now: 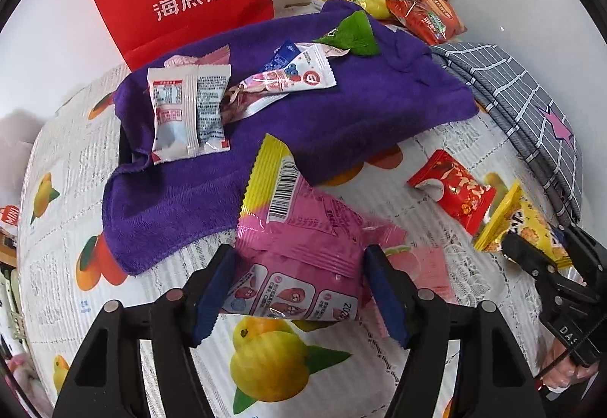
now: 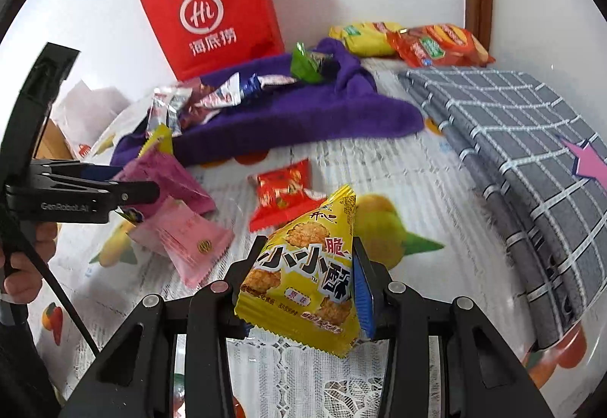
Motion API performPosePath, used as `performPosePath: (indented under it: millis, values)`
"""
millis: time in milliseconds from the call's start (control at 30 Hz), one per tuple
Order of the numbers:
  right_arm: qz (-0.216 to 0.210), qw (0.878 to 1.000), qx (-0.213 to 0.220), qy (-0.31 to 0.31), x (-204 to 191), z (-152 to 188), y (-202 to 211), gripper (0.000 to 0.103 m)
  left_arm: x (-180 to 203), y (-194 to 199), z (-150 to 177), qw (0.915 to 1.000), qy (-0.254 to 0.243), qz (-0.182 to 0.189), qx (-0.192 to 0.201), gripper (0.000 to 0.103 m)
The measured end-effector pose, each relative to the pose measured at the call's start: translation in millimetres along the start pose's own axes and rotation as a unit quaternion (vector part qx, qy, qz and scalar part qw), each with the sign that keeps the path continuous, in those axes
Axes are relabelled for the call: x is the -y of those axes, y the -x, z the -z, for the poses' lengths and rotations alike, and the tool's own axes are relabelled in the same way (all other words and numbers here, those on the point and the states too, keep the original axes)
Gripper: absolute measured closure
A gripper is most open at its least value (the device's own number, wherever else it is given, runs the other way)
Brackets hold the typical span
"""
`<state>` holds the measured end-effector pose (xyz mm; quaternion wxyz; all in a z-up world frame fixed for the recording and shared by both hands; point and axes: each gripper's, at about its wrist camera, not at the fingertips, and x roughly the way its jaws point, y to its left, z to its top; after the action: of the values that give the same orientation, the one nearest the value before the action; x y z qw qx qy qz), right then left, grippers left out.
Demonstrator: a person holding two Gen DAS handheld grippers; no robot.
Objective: Organize snacks
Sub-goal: 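Grasp the pink snack bag with the left tool while the right tool lifts the yellow bag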
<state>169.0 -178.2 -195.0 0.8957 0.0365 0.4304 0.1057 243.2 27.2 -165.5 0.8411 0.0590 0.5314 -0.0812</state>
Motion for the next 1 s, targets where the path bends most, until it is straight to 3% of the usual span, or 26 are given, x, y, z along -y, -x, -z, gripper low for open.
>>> performPosePath:
  millis: [367, 433, 600, 833, 1000]
  values:
    - [-0.009, 1.0, -0.002, -0.006, -4, 1, -8, 0.058, 7, -26, 0, 0.9998, -0.006, -0.003, -0.02, 0.028]
    - [-0.009, 1.0, -0.005, 0.001, -6, 1, -9, 0.058, 7, -28, 0, 0.9998, 0.0, 0.004, -0.017, 0.03]
    - [-0.009, 1.0, -0.006, 0.002, -7, 1, -9, 0.061, -3, -23, 5, 0.9988, 0.03, 0.035, -0.015, 0.045]
    - [-0.005, 1.0, 0.019, 0.02, -23, -8, 18, 0.062, -19, 10, 13, 0.9979, 0.051, 0.039, 0.012, 0.048]
    - [-0.014, 0.998, 0.049, 0.038, -39, -38, 42, 0.062, -33, 46, 8, 0.996, 0.07, 0.034, 0.043, 0.048]
